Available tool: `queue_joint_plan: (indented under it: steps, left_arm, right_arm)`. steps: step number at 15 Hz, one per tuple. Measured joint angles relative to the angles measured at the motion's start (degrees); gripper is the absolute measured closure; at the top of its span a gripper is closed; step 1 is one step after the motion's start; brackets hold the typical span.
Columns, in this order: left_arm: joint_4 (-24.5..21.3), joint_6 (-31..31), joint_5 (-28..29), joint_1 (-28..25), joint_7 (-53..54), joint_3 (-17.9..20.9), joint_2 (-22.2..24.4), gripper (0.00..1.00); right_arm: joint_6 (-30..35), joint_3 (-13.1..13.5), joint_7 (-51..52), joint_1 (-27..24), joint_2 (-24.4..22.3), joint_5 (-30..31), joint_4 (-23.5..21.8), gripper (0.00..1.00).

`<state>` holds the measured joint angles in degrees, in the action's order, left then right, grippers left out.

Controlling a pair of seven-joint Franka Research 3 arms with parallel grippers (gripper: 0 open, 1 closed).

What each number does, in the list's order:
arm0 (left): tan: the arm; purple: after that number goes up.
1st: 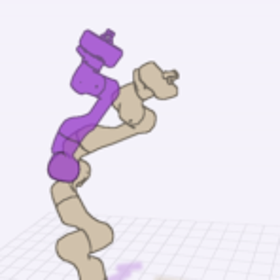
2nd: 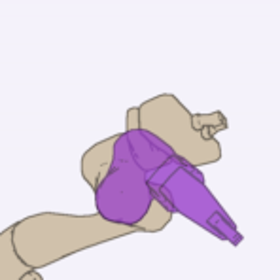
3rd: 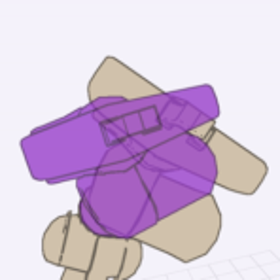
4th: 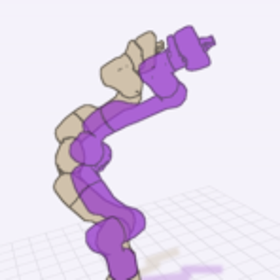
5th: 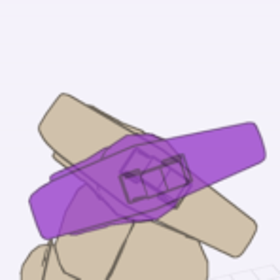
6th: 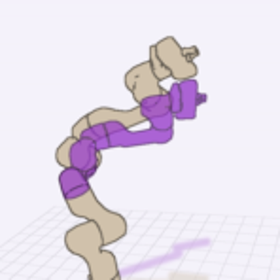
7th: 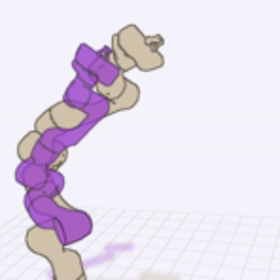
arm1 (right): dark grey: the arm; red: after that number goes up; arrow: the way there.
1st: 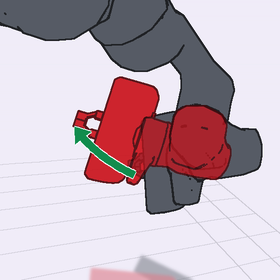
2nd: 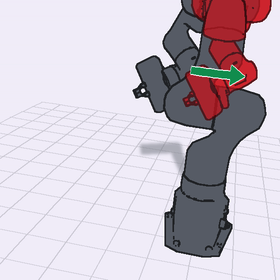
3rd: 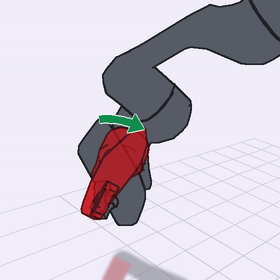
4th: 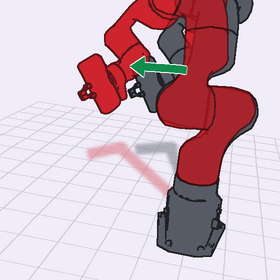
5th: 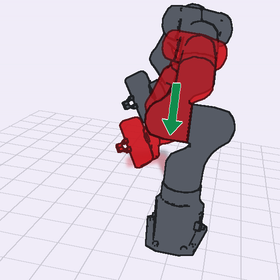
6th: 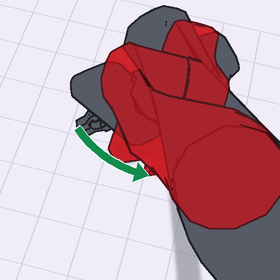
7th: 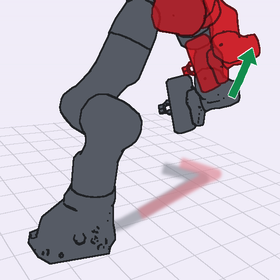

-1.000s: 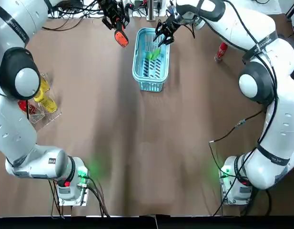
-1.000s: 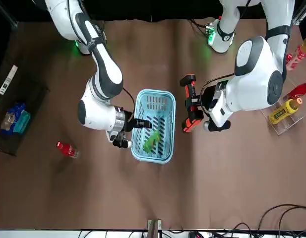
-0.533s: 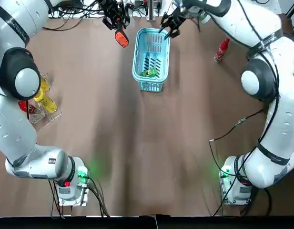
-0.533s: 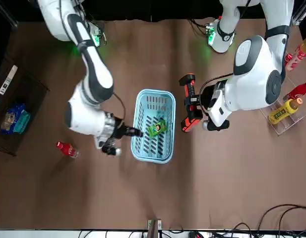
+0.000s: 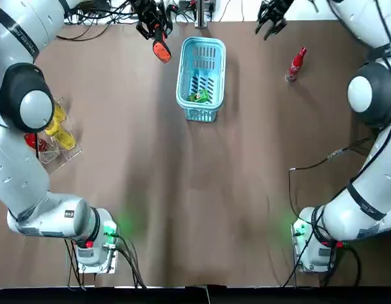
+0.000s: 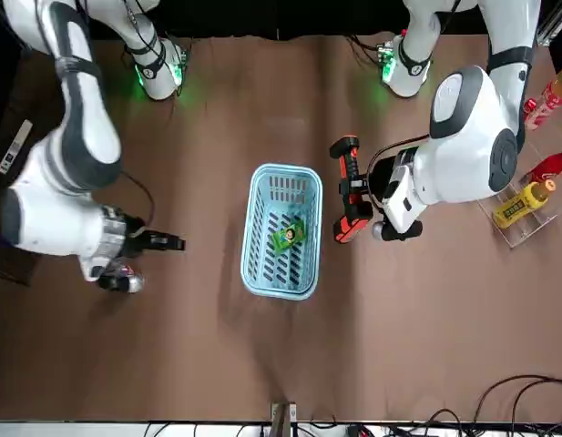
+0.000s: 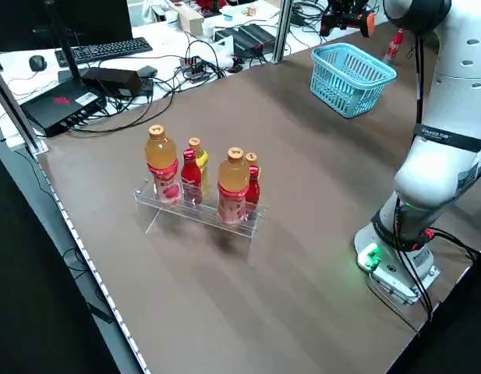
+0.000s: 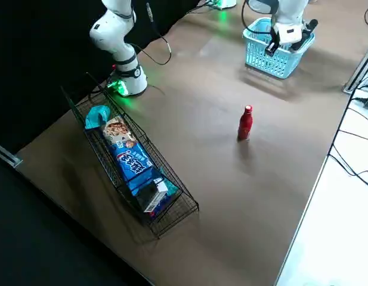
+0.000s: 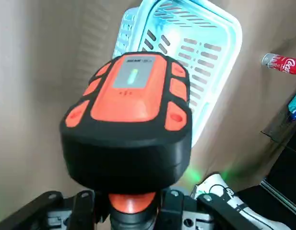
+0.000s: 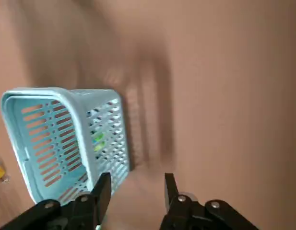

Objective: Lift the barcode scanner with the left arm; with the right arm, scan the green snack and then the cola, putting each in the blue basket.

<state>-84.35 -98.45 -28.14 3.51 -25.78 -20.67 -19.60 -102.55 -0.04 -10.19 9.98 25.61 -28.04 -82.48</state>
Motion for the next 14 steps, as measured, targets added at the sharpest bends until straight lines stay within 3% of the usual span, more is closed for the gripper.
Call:
queue_joint_plan:
  steps: [5, 7, 9, 14]
  left_arm:
    - [0.0, 0.0, 0.0, 0.0, 0.0, 0.0, 0.0, 0.66]
    - [0.0, 0.0, 0.0, 0.0, 0.0, 0.0, 0.0, 0.66]
    - [0.0, 0.0, 0.0, 0.0, 0.0, 0.0, 0.0, 0.66]
    - [-0.1, 0.0, 0.0, 0.0, 0.0, 0.1, -0.1, 0.66]
  right_arm:
    - [3.5, 0.0, 4.7, -6.3, -0.3, 13.6, 0.3, 0.44]
    - [3.6, 0.0, 7.0, -8.1, -0.5, 18.5, 0.3, 0.3]
    - [3.7, 0.0, 9.4, -8.9, -0.5, 24.6, 0.3, 0.26]
    - [2.1, 0.0, 12.4, -9.1, -0.4, 28.1, -1.7, 0.26]
